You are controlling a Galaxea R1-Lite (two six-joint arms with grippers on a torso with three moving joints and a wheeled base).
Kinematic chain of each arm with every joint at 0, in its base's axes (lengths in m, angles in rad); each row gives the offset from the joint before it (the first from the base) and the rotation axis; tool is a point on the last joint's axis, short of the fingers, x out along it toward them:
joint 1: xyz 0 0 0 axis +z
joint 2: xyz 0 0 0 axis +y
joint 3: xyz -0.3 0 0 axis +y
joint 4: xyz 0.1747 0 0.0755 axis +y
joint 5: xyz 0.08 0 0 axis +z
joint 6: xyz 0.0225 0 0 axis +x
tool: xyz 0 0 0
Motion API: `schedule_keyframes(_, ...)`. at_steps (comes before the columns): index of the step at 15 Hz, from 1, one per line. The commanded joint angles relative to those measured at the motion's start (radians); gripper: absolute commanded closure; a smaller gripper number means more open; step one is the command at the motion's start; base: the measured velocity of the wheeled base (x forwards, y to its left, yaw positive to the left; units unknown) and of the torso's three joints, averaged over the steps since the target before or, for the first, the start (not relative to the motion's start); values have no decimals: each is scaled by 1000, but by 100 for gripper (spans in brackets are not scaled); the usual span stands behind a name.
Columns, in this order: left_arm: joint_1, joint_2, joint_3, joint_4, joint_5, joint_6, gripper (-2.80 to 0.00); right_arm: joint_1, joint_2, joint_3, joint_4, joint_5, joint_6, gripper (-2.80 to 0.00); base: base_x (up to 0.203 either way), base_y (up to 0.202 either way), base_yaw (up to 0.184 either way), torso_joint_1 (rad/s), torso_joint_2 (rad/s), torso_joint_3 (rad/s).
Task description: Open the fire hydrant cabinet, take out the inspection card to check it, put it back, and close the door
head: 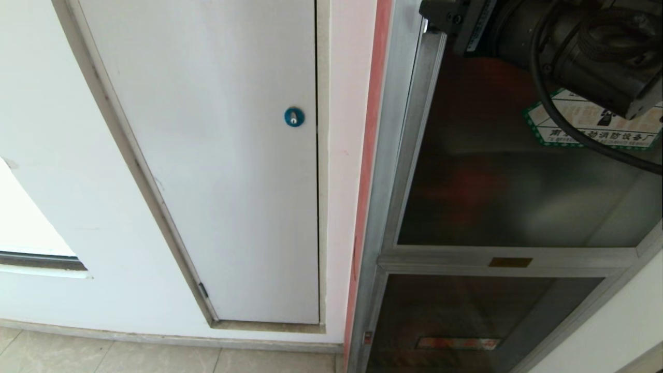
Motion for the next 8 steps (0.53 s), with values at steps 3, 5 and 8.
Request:
schedule_keyframes(3, 0, 0, 14, 0, 0, 0, 0, 26, 12, 48, -168, -70, -71, -280, 0, 0, 0, 0, 0, 0)
schedule_keyframes(5, 0, 0, 14, 0, 0, 0, 0, 44, 37, 89, -313, -94, -108, -280, 0, 0, 0, 0, 0, 0)
schedule_keyframes(8, 0, 0, 14, 0, 0, 0, 0, 67, 69, 145, -407, -185, -150, -280, 0, 0, 0, 0, 0, 0)
